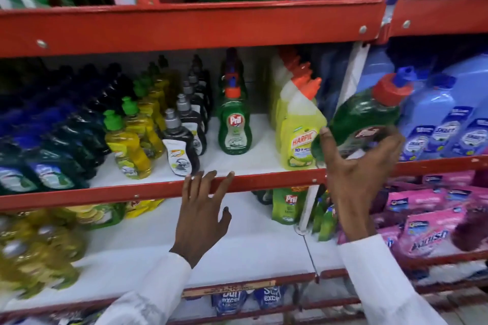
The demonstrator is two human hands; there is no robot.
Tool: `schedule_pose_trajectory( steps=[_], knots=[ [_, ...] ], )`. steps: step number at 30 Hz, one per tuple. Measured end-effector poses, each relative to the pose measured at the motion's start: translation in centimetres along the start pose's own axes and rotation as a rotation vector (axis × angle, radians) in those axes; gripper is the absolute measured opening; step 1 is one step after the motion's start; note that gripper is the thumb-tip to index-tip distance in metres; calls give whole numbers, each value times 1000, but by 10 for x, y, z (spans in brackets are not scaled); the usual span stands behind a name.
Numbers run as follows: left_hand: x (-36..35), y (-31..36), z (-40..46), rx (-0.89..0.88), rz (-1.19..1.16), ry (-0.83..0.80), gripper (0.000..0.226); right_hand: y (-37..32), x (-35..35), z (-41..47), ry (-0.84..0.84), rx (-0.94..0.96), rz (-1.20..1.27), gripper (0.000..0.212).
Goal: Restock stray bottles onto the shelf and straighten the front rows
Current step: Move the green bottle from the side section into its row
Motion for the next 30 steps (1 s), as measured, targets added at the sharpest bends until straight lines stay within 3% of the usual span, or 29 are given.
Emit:
schedule_pose_trajectory(
  steps=[8,19,24,30],
  knots=[
    [10,-33,-16,5,-57,51,79,-43,-106,-74,-408,52,-94,84],
    [10,-36,-15,-9,-57,52,70,-25,-153,-97,-440,-7,-252,84],
    [28,-27,2,84,-284,134,50,-7,-146,-95,-564,-48,-175,91],
    [33,-13,55,214,-648,82,45,26,-140,-76,-785,-116,-119,50]
  ],
)
Point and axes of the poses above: each hand's wrist, its own z-axis towards the middle knuckle, its own x-axis out of the back of the hand, y = z × x, the point moved 6 cm from there along z, towards the middle knuckle, and after that the axes turned 2 degrees about y, right-handed, at the moved point
